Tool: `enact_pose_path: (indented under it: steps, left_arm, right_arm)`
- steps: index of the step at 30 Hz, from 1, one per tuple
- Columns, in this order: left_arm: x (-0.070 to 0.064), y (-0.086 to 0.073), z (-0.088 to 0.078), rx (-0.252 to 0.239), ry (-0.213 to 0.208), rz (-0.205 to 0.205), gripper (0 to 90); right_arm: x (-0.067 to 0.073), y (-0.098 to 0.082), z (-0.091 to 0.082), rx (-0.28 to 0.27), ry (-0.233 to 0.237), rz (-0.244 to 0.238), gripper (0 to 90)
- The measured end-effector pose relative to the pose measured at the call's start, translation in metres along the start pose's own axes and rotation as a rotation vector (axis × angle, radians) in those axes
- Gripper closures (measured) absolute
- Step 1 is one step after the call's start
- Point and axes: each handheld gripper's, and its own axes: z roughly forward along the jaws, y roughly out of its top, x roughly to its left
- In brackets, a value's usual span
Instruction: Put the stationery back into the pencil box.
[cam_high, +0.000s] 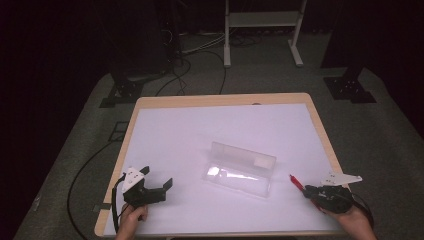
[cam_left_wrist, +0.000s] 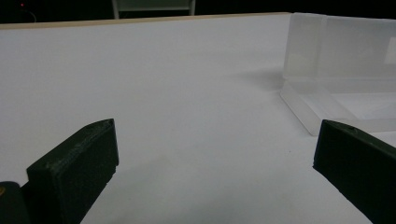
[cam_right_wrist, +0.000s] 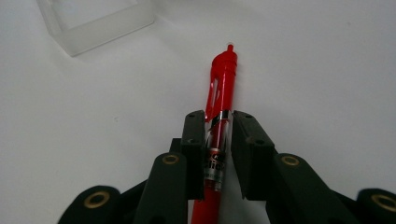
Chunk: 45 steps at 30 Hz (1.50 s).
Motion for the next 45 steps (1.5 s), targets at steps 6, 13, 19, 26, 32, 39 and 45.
enact_pose_path:
  steps: [6,13,19,26,32,39,45]
  left_arm:
    - [0.0,0.0,0.0,0.0,0.0,-0.001,0.0]
    - [-0.001,0.0,0.0,0.001,0.001,0.0,0.0]
    - [-0.001,0.0,0.0,0.0,0.002,-0.001,0.0]
    - [-0.001,0.0,0.0,0.003,0.005,-0.001,0.0]
    - [-0.001,0.0,0.0,0.003,0.003,0.002,0.0]
    - [-0.001,0.0,0.0,0.003,0.004,0.0,0.0]
    - [0.0,0.0,0.0,0.001,0.004,-0.001,0.0]
  right_arm:
    - [0.001,0.0,0.0,0.001,-0.007,0.005,76.9]
    - [0.003,-0.002,0.0,-0.011,-0.013,0.012,78.8]
    - [0.004,0.001,-0.005,-0.035,0.01,0.015,78.9]
    - [0.008,0.009,-0.014,-0.07,0.052,0.007,78.9]
    - [0.015,0.02,-0.02,-0.082,0.085,-0.023,78.8]
    - [0.021,0.032,-0.023,-0.102,0.119,-0.048,78.8]
    - [0.027,0.041,-0.023,-0.109,0.134,-0.069,78.8]
